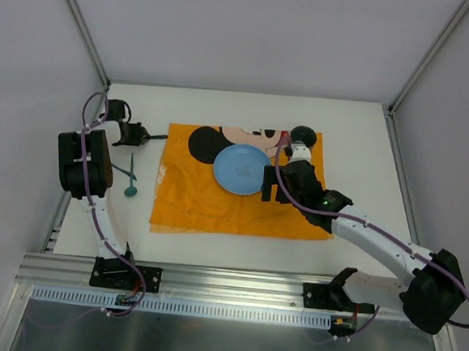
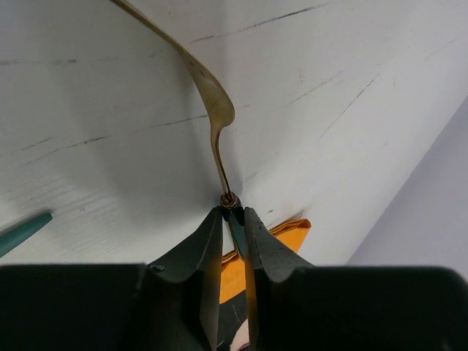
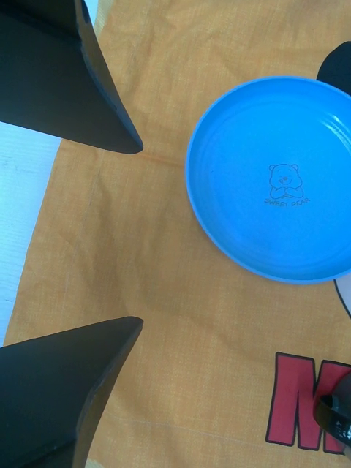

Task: Set the dinner table for one person

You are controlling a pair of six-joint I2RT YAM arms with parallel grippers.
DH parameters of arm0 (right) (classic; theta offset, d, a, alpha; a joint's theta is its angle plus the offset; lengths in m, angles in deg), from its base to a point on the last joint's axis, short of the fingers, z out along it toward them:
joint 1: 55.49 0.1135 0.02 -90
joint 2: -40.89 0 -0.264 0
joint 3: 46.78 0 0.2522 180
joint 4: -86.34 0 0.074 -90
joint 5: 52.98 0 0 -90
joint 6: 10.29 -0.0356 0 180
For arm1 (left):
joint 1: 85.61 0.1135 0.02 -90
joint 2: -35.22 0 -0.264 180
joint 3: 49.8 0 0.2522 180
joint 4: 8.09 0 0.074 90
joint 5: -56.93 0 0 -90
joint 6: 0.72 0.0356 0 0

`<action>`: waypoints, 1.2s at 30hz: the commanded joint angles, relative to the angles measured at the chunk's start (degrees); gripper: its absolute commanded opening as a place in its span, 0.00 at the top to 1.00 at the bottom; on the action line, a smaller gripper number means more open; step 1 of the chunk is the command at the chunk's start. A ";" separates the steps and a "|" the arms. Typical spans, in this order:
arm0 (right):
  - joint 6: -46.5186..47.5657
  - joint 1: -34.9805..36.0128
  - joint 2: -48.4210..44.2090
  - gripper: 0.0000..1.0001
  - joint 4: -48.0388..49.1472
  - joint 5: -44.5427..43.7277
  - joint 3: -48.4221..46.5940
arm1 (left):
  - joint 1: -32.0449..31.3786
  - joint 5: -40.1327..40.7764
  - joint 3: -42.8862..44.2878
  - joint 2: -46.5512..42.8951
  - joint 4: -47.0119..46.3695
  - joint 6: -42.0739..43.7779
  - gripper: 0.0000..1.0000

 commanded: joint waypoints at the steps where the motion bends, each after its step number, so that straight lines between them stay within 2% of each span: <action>1: -1.27 -0.37 -1.13 0.01 -0.03 -0.96 0.75 | -0.19 4.70 -0.54 0.15 8.83 7.88 1.00; 8: -1.98 -0.02 0.46 0.01 1.11 0.09 0.14 | -0.80 5.32 1.48 -4.34 8.83 15.71 1.00; 19: -0.92 0.24 -0.33 0.01 -1.61 -1.84 -2.15 | -3.96 1.55 6.93 -8.81 8.91 27.04 1.00; 26: -1.01 0.33 -1.91 0.00 -2.93 -3.07 -2.50 | -6.86 -1.80 7.55 -13.04 8.82 29.78 1.00; 32: -0.57 0.51 -3.67 0.01 -5.74 -4.83 -3.29 | -12.83 0.05 5.44 -18.57 9.18 32.06 1.00; 36: 0.04 0.51 -6.92 0.01 -8.55 -6.85 -3.55 | -20.65 0.05 5.08 -20.33 9.26 34.34 1.00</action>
